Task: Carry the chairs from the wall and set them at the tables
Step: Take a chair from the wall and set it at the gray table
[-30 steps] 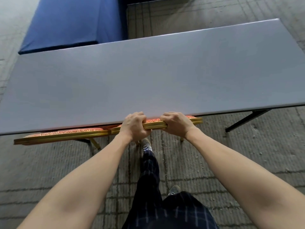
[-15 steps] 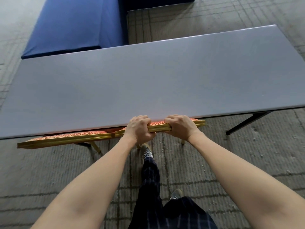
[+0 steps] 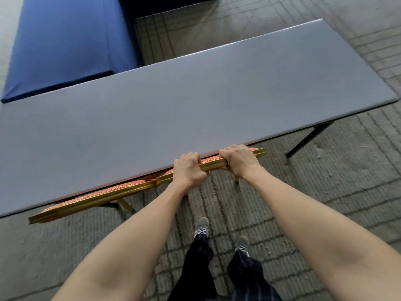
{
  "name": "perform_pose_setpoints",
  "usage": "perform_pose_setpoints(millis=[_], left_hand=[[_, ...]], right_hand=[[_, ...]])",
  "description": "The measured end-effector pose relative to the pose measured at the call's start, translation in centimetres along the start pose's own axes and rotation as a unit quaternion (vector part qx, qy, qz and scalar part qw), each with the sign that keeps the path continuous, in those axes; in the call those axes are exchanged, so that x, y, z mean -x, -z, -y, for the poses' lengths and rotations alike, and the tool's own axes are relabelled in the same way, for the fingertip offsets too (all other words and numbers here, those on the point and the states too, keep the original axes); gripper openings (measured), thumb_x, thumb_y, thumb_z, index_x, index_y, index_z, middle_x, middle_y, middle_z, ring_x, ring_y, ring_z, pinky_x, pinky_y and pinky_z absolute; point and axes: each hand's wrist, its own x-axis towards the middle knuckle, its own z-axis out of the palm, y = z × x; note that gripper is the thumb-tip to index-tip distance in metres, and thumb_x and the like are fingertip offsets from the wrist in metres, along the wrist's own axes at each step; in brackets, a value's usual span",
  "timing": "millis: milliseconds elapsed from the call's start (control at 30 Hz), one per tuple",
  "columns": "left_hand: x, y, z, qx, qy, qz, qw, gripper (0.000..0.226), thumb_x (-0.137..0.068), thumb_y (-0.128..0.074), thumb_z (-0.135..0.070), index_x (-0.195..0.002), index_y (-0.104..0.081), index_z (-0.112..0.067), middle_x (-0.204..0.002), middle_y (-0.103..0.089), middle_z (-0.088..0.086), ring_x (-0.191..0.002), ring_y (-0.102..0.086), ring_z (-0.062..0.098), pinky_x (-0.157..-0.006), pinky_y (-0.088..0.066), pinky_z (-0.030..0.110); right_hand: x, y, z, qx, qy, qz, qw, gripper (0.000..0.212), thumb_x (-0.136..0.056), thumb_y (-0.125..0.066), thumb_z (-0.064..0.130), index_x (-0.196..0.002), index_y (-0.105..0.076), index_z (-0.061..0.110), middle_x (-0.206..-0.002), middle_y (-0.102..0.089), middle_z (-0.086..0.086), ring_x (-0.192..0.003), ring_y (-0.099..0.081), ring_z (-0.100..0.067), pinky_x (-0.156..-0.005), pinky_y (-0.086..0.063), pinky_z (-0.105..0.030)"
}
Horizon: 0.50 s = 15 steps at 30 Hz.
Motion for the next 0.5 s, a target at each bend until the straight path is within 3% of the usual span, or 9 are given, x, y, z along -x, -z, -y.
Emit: perform_pose_setpoints(millis=[100,267,367,500], left_hand=[[-0.1,0.5,-0.5,0.0,0.011,0.03,0.999,0.022,-0.071,-0.064,-0.039,-0.082,-0.05,-0.027,-0.08,-0.049,-0.006,-0.08,-0.047,0.018,-0.075,-0.041,0.037],[1.6,1.2,-0.8,0.014,0.016,0.025,0.999,0.03,-0.076,-0.067,-0.028,-0.1,-0.049,-0.023,-0.102,-0.05,-0.001,-0.094,-0.039,0.017,-0.084,-0.038,0.035],[4.5,1.5,-2.3,0.023,-0.121,-0.003,0.992,0.046,-0.083,-0.064,-0.032,-0.124,-0.046,-0.021,-0.119,-0.043,0.001,-0.109,-0.038,0.019,-0.102,-0.035,0.038],[9.7,1.1,-5.8,0.032,-0.265,-0.05,0.962,0.056,-0.084,-0.063,-0.032,-0.137,-0.047,-0.021,-0.135,-0.042,0.001,-0.125,-0.037,0.022,-0.11,-0.029,0.04]], right_hand=[[0.9,0.2,1.6,0.012,-0.099,0.009,0.995,0.033,-0.084,-0.068,0.035,-0.111,-0.056,0.022,-0.119,-0.062,0.0,-0.117,-0.051,-0.024,-0.098,-0.038,-0.039],[5.7,1.2,4.3,-0.141,-0.171,-0.007,0.975,0.066,-0.085,-0.063,0.014,-0.145,-0.037,0.013,-0.153,-0.038,-0.006,-0.145,-0.027,-0.022,-0.12,-0.018,-0.033],[10.4,2.8,5.6,-0.185,-0.223,-0.012,0.957,0.07,-0.092,-0.059,0.018,-0.153,-0.026,0.015,-0.161,-0.025,-0.002,-0.149,-0.018,-0.016,-0.119,-0.017,-0.029],[17.3,3.9,7.2,-0.205,-0.279,-0.043,0.937,0.067,-0.092,-0.059,0.022,-0.152,-0.03,0.02,-0.158,-0.032,0.002,-0.145,-0.028,-0.015,-0.116,-0.026,-0.031]])
